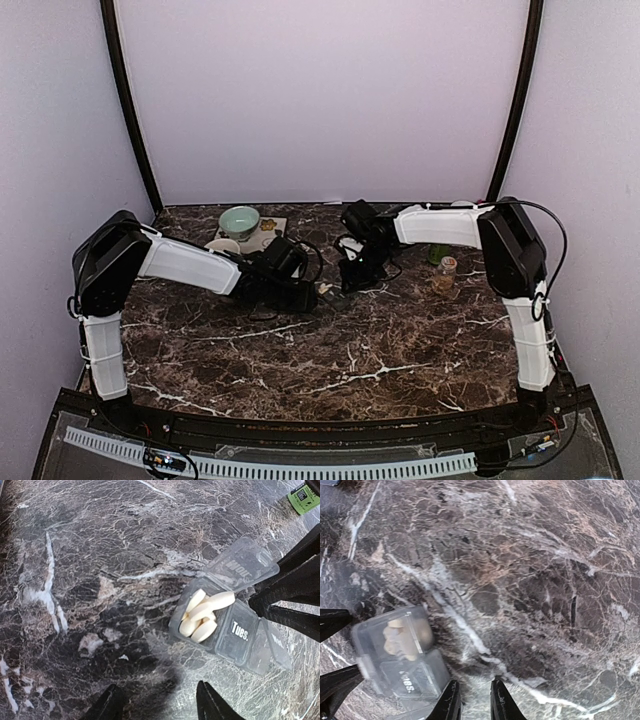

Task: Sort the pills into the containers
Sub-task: Pick up the pill container from the center of the board.

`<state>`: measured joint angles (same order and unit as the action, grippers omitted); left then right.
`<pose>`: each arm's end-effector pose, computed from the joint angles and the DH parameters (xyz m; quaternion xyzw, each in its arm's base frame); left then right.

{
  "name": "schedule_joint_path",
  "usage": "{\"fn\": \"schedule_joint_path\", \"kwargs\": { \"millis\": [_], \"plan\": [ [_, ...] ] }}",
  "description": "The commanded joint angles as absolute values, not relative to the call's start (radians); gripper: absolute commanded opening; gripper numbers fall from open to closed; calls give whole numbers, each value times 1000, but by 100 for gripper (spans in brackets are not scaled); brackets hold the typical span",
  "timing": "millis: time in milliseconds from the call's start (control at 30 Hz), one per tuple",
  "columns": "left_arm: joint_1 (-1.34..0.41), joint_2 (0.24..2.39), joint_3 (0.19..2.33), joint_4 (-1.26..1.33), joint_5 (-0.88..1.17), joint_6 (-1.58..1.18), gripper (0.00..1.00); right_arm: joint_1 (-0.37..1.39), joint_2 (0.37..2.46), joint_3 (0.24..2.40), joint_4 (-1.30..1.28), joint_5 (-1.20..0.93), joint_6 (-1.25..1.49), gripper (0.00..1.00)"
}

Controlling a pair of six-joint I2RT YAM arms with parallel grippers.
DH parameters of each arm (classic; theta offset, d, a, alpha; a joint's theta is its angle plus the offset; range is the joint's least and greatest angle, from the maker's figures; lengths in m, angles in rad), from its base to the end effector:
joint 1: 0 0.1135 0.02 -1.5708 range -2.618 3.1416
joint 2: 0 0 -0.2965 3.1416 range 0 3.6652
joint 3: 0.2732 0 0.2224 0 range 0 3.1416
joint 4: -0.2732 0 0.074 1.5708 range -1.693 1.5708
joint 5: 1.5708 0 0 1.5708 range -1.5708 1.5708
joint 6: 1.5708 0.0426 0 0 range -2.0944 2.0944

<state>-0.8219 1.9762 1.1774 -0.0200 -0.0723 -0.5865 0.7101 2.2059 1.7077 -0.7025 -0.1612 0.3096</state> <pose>0.2806 -0.2974 0.1893 0.0960 0.9247 -0.2120 0.3014 0.3403 0.3016 0.1944 -0.2094 0.9572 0.1586 0.1215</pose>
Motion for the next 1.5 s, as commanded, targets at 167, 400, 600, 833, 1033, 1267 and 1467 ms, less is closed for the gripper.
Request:
{"fn": "schedule_joint_path", "kwargs": {
  "millis": [167, 400, 600, 833, 1033, 1267, 1467],
  "plan": [
    [-791, 2000, 1151, -84, -88, -637, 54, 715, 2133, 1684, -690, -139, 332, 23],
    [-772, 2006, 1147, -73, -81, -657, 54, 679, 2125, 1689, -662, -140, 349, 22],
    [-769, 2020, 1164, -84, -68, -657, 54, 661, 2157, 1747, -657, -194, 345, 22],
    [-769, 2034, 1180, -91, -63, -657, 54, 664, 2190, 1799, -661, -246, 337, 23],
    [-769, 2052, 1200, -98, -52, -655, 54, 670, 2217, 1832, -675, -256, 335, 23],
    [-769, 2057, 1200, -106, -51, -653, 54, 676, 2240, 1855, -682, -266, 335, 23],
    [-769, 2063, 1201, -106, -42, -648, 54, 688, 2258, 1887, -695, -278, 332, 23]
  ]
}}
